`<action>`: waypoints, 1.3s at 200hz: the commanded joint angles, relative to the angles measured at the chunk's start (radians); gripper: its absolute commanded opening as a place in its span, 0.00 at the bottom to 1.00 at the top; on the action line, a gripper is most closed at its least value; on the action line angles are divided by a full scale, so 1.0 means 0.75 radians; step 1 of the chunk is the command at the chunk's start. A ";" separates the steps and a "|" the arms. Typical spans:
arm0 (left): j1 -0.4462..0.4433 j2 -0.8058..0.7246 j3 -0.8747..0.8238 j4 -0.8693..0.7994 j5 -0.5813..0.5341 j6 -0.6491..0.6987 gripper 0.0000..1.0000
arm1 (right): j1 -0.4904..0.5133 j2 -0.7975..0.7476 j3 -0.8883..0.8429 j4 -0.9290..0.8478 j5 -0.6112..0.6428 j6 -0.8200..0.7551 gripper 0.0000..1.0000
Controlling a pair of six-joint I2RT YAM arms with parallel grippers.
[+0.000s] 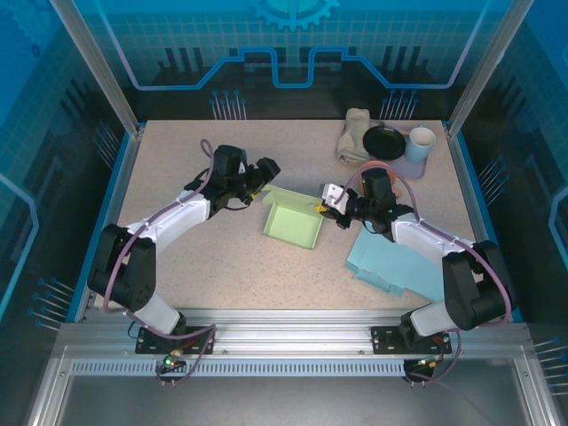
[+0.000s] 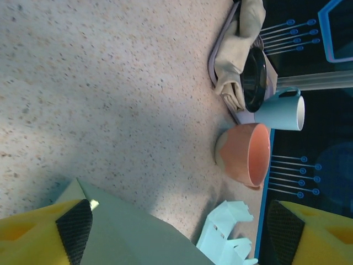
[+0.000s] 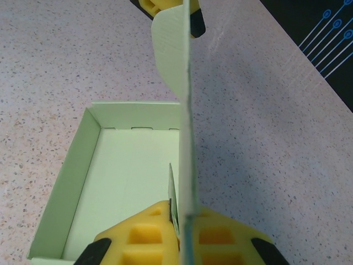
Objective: Fold the paper box
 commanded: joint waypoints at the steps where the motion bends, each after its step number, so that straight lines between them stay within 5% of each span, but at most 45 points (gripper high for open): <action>1: -0.025 -0.009 0.031 -0.032 -0.004 -0.033 0.83 | 0.011 0.029 0.027 0.026 0.052 0.000 0.06; 112: -0.149 0.008 -0.060 0.063 -0.046 -0.069 0.68 | 0.086 0.134 0.089 -0.068 0.243 -0.092 0.08; 146: -0.172 0.011 -0.105 0.065 -0.112 -0.051 0.59 | 0.114 0.154 0.106 -0.155 0.299 -0.165 0.22; 214: -0.172 0.005 -0.208 0.076 -0.216 -0.022 0.49 | 0.127 0.140 0.143 -0.237 0.331 -0.181 0.26; 260: -0.170 0.017 -0.233 0.065 -0.277 -0.019 0.49 | 0.127 0.100 0.146 -0.287 0.319 -0.178 0.47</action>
